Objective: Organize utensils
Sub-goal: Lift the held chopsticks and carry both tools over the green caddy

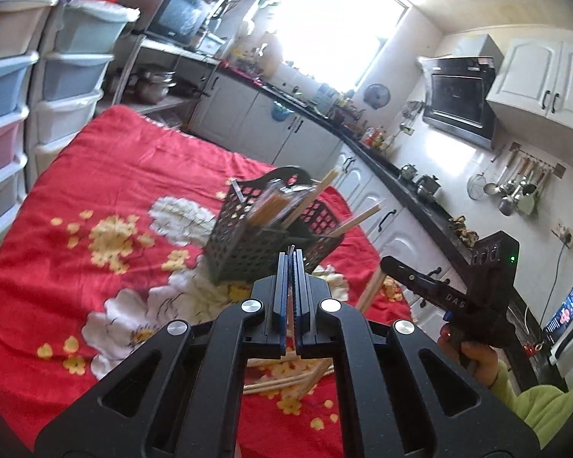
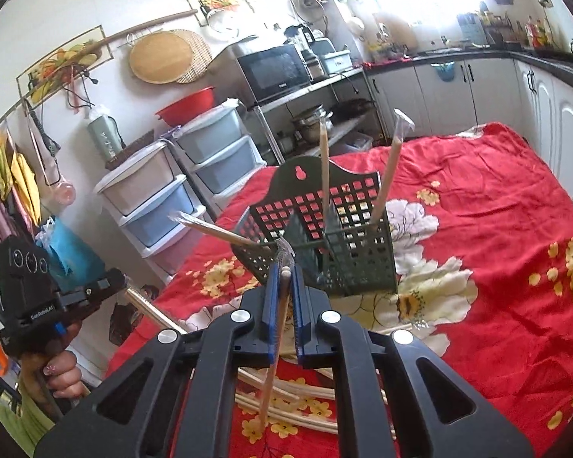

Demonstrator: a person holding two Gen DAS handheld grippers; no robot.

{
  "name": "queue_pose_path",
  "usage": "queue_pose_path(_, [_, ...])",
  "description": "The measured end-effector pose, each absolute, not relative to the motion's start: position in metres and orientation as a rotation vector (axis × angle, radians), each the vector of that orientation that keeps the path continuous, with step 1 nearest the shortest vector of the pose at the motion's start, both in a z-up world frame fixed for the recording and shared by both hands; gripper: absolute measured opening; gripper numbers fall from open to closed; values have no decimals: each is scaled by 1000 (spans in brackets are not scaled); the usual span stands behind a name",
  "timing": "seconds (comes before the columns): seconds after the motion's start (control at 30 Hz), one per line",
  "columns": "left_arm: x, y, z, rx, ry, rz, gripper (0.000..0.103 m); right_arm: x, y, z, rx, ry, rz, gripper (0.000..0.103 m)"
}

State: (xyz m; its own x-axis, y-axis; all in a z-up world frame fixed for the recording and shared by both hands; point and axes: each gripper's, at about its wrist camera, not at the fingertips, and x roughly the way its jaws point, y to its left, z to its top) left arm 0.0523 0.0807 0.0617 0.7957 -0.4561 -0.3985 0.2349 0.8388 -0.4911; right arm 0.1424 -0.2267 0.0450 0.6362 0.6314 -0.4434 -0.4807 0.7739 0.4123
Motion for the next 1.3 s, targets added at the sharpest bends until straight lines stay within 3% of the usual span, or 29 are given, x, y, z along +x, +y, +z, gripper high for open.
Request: queue_pose_path(1.3, [89,-2,146,-276,373,-581,1,127,-241,115,215,374,628,6])
